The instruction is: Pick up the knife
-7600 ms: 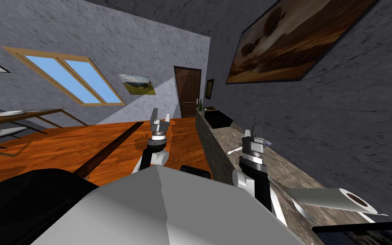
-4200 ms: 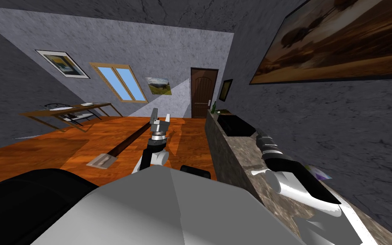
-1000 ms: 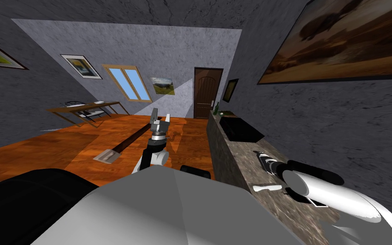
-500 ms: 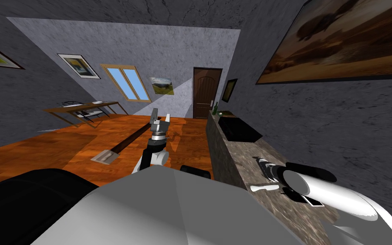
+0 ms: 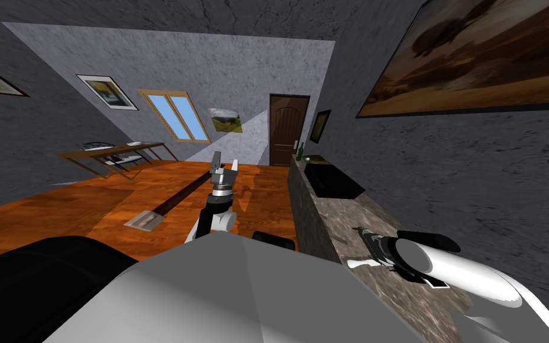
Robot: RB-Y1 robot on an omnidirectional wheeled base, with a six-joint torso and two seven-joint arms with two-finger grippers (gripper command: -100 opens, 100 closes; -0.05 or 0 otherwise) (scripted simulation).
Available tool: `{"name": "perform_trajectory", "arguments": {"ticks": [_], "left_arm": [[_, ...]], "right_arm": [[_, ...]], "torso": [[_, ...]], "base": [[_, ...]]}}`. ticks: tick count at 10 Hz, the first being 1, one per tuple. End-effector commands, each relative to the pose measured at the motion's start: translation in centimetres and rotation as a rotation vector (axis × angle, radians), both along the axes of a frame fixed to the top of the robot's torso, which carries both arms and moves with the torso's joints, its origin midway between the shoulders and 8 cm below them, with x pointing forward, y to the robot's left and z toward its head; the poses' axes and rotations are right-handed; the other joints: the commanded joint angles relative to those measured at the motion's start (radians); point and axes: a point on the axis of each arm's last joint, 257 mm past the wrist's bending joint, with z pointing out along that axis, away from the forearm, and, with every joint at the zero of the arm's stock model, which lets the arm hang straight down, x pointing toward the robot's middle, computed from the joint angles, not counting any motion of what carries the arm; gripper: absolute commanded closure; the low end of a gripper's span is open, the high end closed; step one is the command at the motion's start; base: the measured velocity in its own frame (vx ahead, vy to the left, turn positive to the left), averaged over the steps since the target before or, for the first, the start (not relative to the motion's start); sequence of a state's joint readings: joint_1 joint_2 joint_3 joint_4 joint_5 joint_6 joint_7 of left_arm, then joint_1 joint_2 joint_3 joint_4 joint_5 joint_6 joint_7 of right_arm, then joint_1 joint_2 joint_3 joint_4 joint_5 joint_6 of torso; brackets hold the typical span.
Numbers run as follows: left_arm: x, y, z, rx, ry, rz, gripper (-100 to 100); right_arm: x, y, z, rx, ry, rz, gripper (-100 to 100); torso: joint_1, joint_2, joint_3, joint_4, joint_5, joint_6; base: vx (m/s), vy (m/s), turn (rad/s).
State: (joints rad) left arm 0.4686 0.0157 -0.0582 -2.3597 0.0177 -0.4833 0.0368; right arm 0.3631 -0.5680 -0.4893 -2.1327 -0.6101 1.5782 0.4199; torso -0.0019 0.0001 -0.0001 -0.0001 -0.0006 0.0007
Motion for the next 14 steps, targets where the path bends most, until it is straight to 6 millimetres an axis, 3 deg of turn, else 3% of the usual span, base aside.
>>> {"name": "perform_trajectory", "arguments": {"ticks": [1, 7, 9, 10, 11, 12, 14], "left_arm": [[0.0, 0.0, 0.0, 0.000, 0.000, 0.000, 0], [0.0, 0.0, 0.0, 0.000, 0.000, 0.000, 0], [0.0, 0.0, 0.0, 0.000, 0.000, 0.000, 0], [0.0, 0.0, 0.0, 0.000, 0.000, 0.000, 0], [0.0, 0.0, 0.0, 0.000, 0.000, 0.000, 0], [0.0, 0.0, 0.0, 0.000, 0.000, 0.000, 0], [0.0, 0.0, 0.0, 0.000, 0.000, 0.000, 0]], "right_arm": [[-1.6, 0.1, -0.9, 0.022, 0.066, 0.000, -100], [-6.8, 0.8, -3.2, 0.084, 0.279, 0.008, -100], [-8.0, 0.9, -3.6, 0.095, 0.328, 0.011, -100], [-7.4, 0.8, -3.6, 0.091, 0.310, 0.010, -100], [-7.5, 0.9, -3.6, 0.092, 0.315, 0.010, 0], [-7.4, 0.7, -4.6, 0.094, 0.314, 0.003, -100], [-7.3, 0.6, -5.6, 0.095, 0.314, -0.004, -100]], "torso": [[0.000, 0.000, 0.000, 0.000, 0.000, 0.000], [-0.001, -0.001, -0.001, 0.000, 0.000, 0.000], [0.000, -0.001, -0.001, 0.000, 0.000, 0.000], [0.000, -0.002, -0.001, 0.000, 0.000, 0.000], [0.001, -0.001, -0.001, 0.000, 0.000, 0.000], [0.002, 0.000, 0.000, 0.000, 0.000, 0.000], [0.002, 0.002, 0.001, 0.000, 0.000, 0.000]], "base": [[0.013, -0.038, -0.016], [0.021, -0.040, -0.013], [0.029, -0.029, -0.005], [0.015, -0.013, 0.000], [0.000, 0.000, 0.000], [-0.016, -0.009, 0.045], [-0.026, -0.010, 0.049]]}}
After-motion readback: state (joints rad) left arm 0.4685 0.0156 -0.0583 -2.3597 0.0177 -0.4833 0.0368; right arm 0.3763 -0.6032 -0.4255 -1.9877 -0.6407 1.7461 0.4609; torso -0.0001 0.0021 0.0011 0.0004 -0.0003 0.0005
